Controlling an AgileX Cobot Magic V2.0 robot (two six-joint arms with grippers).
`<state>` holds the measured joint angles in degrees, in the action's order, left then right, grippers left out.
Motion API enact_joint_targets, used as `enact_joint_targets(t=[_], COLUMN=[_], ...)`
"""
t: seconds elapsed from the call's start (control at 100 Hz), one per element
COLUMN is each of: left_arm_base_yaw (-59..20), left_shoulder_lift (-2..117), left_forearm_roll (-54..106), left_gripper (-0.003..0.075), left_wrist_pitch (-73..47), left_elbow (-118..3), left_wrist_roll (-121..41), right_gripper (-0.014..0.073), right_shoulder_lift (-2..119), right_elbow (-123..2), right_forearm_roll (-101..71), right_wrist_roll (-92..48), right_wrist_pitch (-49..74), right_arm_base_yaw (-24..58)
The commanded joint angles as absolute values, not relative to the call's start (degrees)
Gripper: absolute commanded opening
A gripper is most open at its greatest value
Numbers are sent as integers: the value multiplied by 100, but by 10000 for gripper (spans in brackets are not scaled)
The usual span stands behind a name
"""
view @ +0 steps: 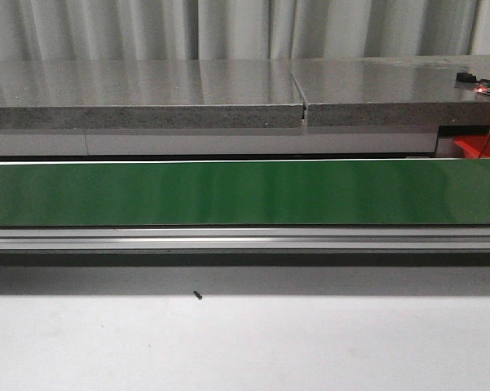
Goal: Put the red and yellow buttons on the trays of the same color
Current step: 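Carry the yellow button into the yellow tray, open right gripper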
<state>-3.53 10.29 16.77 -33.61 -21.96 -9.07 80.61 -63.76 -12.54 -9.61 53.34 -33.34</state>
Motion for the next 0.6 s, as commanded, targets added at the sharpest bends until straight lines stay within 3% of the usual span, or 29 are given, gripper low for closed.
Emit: enact_joint_targets(t=[0.0, 0.59], left_arm_base_yaw=[-395, -395], left_shoulder_lift=[1093, 1093], left_forearm_roll=[1792, 1792], left_gripper=[-20, -20], left_wrist_pitch=[-2919, -2919], left_elbow=[-2344, -2344], left_wrist_roll=[-890, -890], right_gripper=[245, 245], right_shoulder_lift=[8079, 9583], right_elbow=[-6495, -6514], right_forearm_roll=[-1406, -1416], right_wrist_roll=[-987, -987], right_wrist_pitch=[4969, 3826], right_arm_base_yaw=[-3446, -3541])
